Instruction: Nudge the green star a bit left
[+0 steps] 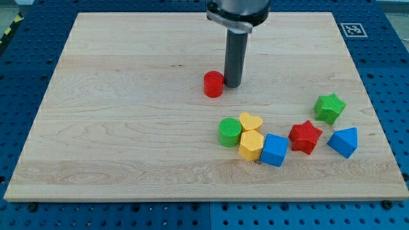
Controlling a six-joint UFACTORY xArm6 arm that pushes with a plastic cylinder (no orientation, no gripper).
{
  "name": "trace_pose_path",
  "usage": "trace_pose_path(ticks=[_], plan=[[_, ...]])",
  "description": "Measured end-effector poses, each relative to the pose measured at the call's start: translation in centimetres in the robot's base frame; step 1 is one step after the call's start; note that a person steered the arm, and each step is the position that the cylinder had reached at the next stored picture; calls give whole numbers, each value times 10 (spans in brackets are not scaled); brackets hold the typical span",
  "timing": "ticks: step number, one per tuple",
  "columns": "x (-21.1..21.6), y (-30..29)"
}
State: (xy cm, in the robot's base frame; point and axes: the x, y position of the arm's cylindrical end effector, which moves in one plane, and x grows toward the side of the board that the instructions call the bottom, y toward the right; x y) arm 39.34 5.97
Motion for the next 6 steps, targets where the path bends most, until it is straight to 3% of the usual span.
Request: trace_pose_path(ticks=[1,2,3,4,6], plan=[[-35,71],[-22,163],[24,239],[72,248],[100,211]])
